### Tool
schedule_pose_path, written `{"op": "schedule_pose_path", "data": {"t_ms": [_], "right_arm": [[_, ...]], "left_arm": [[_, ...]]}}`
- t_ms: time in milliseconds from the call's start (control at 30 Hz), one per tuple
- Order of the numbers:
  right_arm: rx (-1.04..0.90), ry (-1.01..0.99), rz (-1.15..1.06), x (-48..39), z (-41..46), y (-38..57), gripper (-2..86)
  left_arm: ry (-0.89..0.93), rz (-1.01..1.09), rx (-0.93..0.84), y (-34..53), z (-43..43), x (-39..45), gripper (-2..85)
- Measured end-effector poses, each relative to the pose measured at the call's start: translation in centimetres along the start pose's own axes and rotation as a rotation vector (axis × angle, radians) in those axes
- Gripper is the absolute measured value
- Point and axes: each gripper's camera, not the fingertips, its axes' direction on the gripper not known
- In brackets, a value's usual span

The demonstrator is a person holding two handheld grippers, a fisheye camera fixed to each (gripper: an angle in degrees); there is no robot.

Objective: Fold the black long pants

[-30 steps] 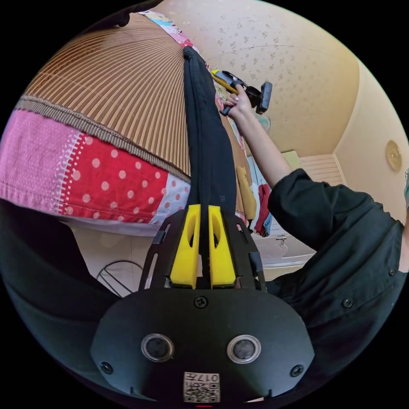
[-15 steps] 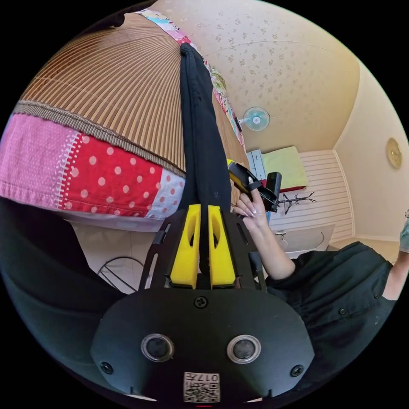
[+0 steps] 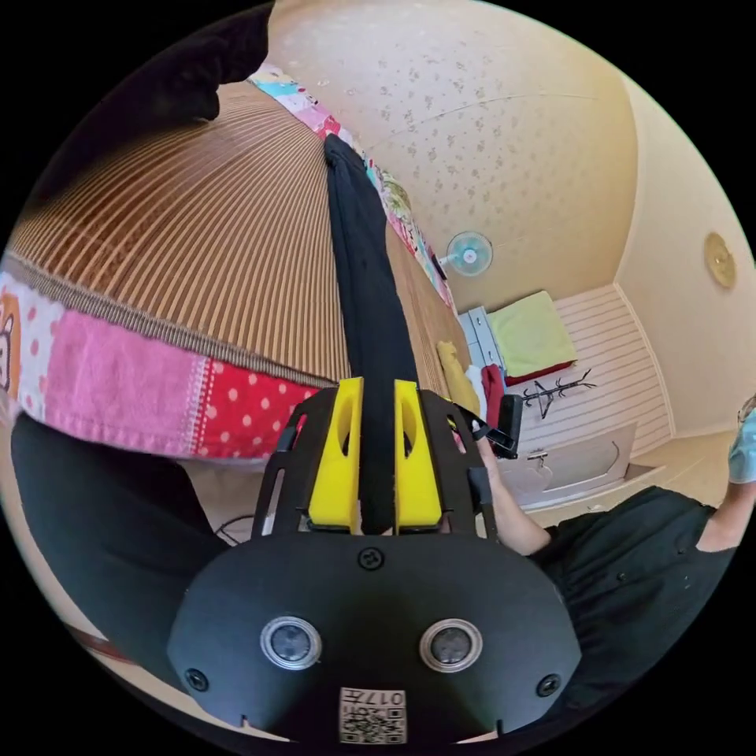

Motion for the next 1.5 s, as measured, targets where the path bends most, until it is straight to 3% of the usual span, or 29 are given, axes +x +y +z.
{"op": "schedule_pose_path", "data": {"t_ms": [100,200,367,600,733,833,1033,1167,1333,1500], "right_arm": [[-0.072,0.024,-0.015,0.0,1.2,-3.0,12.5],[-0.180,-0.110,-0.036,0.7,2.7,-5.4,9.5],[-0.180,-0.167,-0.058,1.4,0.2,-2.9,4.4],[-0.331,-0.056,-0.119,-0.6,-0.9,4.1,4.1],[-0.210,-0.147,-0.008,1.6,-3.8,3.3,8.5],[-0.062,-0.248,0.054,3.7,-6.7,1.0,11.5],[-0.066,-0.221,0.094,5.9,-5.9,-5.7,13.4],[-0.123,-0.352,0.147,6.2,-2.1,-8.0,13.4],[-0.108,-0.387,0.177,4.8,-0.5,-7.0,8.6],[-0.008,-0.473,0.021,0.3,-6.0,-4.6,4.1]], "left_arm": [[-0.041,-0.033,-0.119,-4.2,3.8,0.5,8.3],[-0.139,-0.028,-0.278,-5.4,8.3,1.4,7.8],[-0.129,-0.027,-0.156,-1.9,7.6,2.8,5.0],[-0.031,-0.093,-0.370,3.5,7.7,2.0,5.2],[0.181,-0.017,-0.178,1.8,4.4,1.7,10.7],[0.216,0.009,-0.095,-1.7,2.9,1.7,11.2],[0.032,0.047,-0.109,-8.3,4.8,2.0,12.3],[0.015,-0.013,-0.163,-9.3,7.6,0.8,12.4],[0.128,-0.075,-0.206,-7.5,9.5,0.7,9.4],[0.331,0.015,-0.151,-5.1,5.6,4.5,5.9]]}}
